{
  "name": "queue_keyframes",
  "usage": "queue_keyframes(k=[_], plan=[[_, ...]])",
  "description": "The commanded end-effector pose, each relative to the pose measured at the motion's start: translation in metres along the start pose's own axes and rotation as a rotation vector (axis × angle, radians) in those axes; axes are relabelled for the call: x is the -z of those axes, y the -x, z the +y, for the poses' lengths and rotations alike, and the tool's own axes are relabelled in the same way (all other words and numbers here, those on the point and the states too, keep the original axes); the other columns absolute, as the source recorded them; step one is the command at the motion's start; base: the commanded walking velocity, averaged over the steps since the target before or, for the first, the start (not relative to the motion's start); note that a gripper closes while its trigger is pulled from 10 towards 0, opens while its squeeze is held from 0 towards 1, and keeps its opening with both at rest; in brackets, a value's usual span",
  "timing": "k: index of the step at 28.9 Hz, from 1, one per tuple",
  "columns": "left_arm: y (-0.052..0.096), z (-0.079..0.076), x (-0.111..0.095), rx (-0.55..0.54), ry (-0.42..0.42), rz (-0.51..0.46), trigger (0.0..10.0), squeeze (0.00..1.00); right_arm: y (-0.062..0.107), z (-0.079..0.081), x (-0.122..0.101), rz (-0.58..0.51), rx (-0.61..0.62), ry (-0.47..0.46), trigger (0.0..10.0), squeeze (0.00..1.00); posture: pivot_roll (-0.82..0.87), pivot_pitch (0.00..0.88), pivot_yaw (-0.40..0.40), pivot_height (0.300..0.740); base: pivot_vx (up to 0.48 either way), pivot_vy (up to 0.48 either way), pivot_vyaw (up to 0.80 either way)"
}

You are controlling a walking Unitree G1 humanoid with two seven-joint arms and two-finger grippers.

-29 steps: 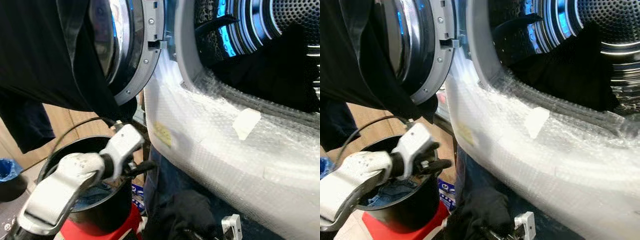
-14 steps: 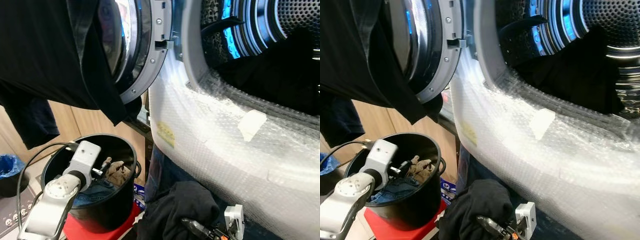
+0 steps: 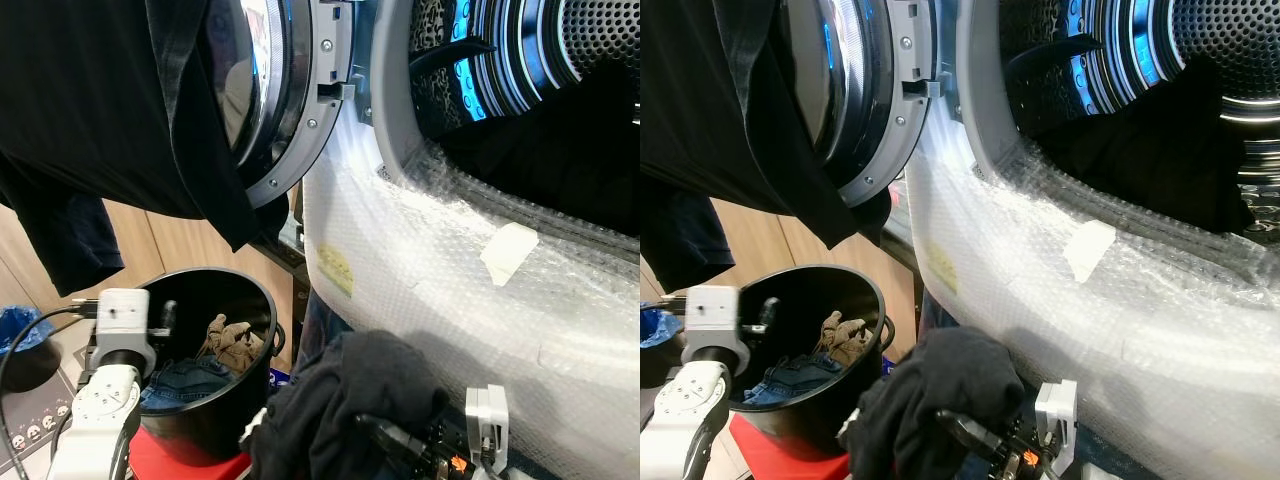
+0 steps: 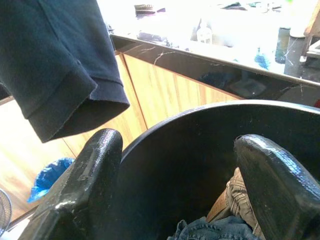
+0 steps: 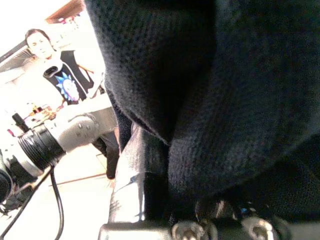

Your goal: Clothes washing

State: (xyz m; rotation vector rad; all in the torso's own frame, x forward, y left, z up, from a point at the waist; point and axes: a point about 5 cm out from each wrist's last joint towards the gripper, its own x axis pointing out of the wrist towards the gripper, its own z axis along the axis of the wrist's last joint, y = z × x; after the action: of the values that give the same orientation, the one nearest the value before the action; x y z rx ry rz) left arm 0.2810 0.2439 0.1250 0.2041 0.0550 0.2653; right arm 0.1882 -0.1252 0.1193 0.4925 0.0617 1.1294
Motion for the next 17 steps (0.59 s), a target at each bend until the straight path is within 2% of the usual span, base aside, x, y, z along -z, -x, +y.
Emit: queue_keyframes(k=[1, 4, 5, 7, 10, 14, 17], plan=[[0.002, 0.001, 0.007, -0.013, -0.003, 0.011, 10.0, 0.0, -0.007, 0.004, -0.023, -0.075, -0.038, 0.052, 0.0, 0.0, 0.19, 0.0, -0.032, 0.74, 0.0, 0.0, 0.0], [0.001, 0.003, 0.012, -0.042, 0.071, 0.013, 10.0, 0.0, -0.017, 0.012, -0.047, -0.143, -0.099, 0.095, 0.0, 0.0, 0.18, 0.0, -0.028, 0.74, 0.0, 0.0, 0.0], [-0.001, 0.006, 0.011, -0.065, 0.085, 0.002, 10.0, 0.0, -0.02, 0.023, -0.061, -0.145, -0.178, 0.144, 0.0, 0.0, 0.18, 0.0, -0.027, 0.74, 0.0, 0.0, 0.0], [-0.002, 0.007, 0.01, -0.072, 0.086, -0.005, 10.0, 0.0, -0.02, 0.028, -0.072, -0.163, -0.216, 0.169, 0.0, 0.0, 0.18, 0.0, -0.029, 0.74, 0.0, 0.0, 0.0], [-0.003, 0.003, 0.016, -0.045, 0.06, 0.024, 10.0, 0.0, -0.019, 0.031, -0.094, -0.203, -0.238, 0.254, 0.0, 0.0, 0.18, 0.0, -0.034, 0.74, 0.0, 0.0, 0.0], [-0.003, 0.001, 0.022, -0.045, 0.072, 0.04, 10.0, 0.0, -0.02, 0.032, -0.137, -0.355, -0.252, 0.338, 0.0, 0.0, 0.17, 0.0, -0.029, 0.74, 0.0, 0.0, 0.0], [-0.005, -0.004, 0.024, -0.009, 0.041, 0.045, 10.0, 0.0, -0.027, 0.034, -0.158, -0.409, -0.267, 0.359, 0.0, 0.0, 0.17, 0.0, -0.02, 0.74, 0.0, 0.0, 0.0]])
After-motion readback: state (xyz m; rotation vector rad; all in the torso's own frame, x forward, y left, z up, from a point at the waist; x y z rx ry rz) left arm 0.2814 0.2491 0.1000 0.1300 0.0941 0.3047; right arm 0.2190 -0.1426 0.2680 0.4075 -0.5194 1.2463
